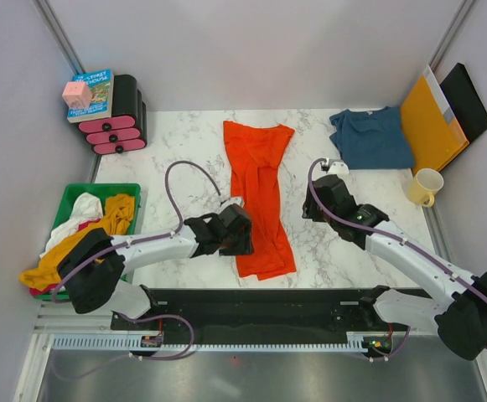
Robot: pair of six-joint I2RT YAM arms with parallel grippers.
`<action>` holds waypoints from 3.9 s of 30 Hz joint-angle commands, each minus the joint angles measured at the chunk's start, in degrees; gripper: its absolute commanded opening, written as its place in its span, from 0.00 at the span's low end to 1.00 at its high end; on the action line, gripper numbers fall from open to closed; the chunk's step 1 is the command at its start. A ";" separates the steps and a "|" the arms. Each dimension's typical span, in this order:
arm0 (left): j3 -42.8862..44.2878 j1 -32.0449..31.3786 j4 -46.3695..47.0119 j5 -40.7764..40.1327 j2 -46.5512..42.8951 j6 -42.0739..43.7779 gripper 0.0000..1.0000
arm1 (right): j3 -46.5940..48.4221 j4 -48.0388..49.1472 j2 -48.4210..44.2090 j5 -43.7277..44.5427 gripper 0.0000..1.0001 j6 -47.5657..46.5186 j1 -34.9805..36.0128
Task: Fold and stack the t-shirts
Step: Fold the tshirt
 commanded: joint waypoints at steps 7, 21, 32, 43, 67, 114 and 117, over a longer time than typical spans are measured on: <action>-9.32 -5.91 -2.37 -7.43 -7.40 -14.91 0.58 | -3.42 -0.76 -0.11 -0.33 0.53 0.25 0.04; -9.14 -9.69 -1.93 -5.14 -2.29 -20.89 0.53 | -5.18 -0.58 -0.29 -0.67 0.53 -0.55 0.04; -14.59 -12.23 -3.69 -6.11 -7.92 -26.96 0.10 | -9.22 -1.37 -4.67 -5.06 0.52 2.61 0.04; -13.37 -12.76 -3.96 -6.81 -6.51 -25.56 0.02 | -19.68 -1.73 -13.11 -13.68 0.57 8.94 5.84; -11.60 -14.17 -6.59 -7.95 -7.13 -24.23 0.02 | -25.83 10.49 1.56 -8.85 0.47 17.21 17.62; -4.41 -19.35 -20.04 -18.94 -19.78 -26.17 0.02 | -15.30 -6.11 -6.18 7.93 0.00 25.30 35.73; -2.30 -19.27 -20.83 -21.13 -20.22 -24.76 0.02 | -10.73 -7.17 -3.82 10.48 0.00 22.58 35.46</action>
